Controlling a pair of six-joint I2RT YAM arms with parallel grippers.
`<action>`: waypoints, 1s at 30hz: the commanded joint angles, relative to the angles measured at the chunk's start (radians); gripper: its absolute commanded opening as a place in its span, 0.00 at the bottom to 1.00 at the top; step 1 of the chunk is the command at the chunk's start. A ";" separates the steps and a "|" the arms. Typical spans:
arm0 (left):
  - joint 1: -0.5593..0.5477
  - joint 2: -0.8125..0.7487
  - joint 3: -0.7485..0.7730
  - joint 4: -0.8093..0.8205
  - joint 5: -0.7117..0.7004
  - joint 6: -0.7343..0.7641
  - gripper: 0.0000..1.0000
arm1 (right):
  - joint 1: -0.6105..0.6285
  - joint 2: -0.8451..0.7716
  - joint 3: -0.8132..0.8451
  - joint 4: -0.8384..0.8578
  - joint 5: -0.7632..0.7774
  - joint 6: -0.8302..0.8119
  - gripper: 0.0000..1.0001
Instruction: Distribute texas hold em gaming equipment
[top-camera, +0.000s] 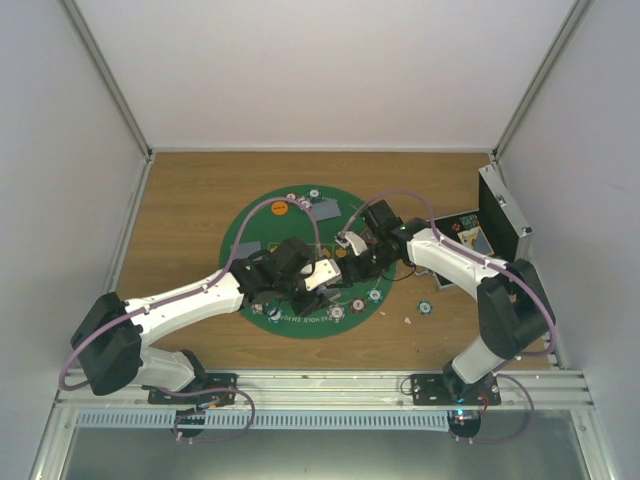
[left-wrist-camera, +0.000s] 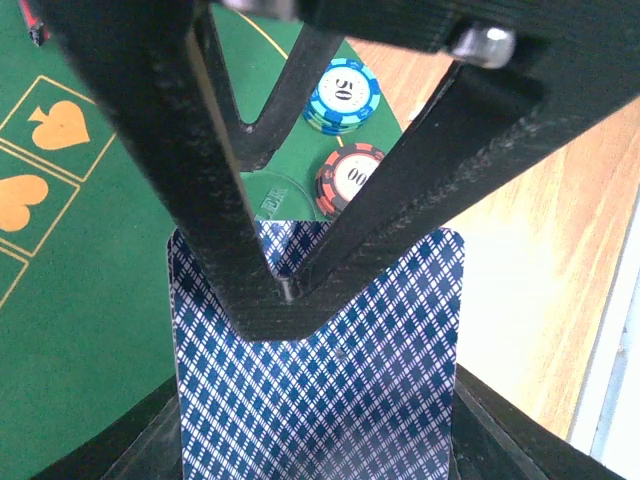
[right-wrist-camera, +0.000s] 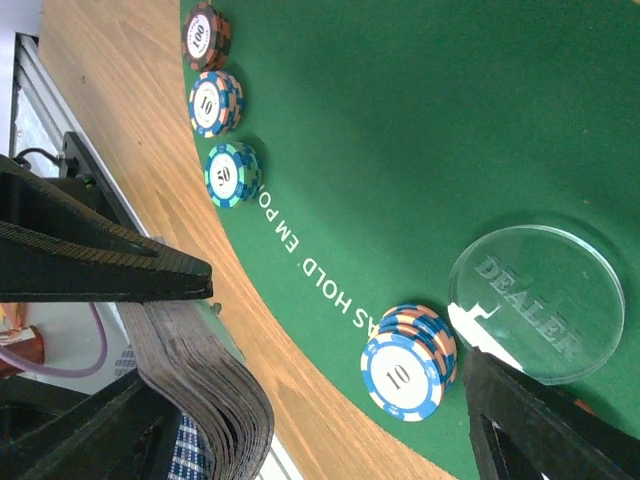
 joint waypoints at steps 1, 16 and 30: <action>-0.011 -0.030 -0.008 0.045 -0.007 -0.008 0.56 | 0.007 -0.034 -0.016 -0.025 0.059 -0.012 0.74; -0.012 -0.041 -0.014 0.036 -0.021 -0.011 0.56 | -0.026 -0.069 -0.035 -0.051 0.111 -0.028 0.61; -0.012 -0.034 -0.016 0.039 -0.025 -0.010 0.56 | -0.052 -0.070 -0.039 -0.038 -0.099 -0.051 0.51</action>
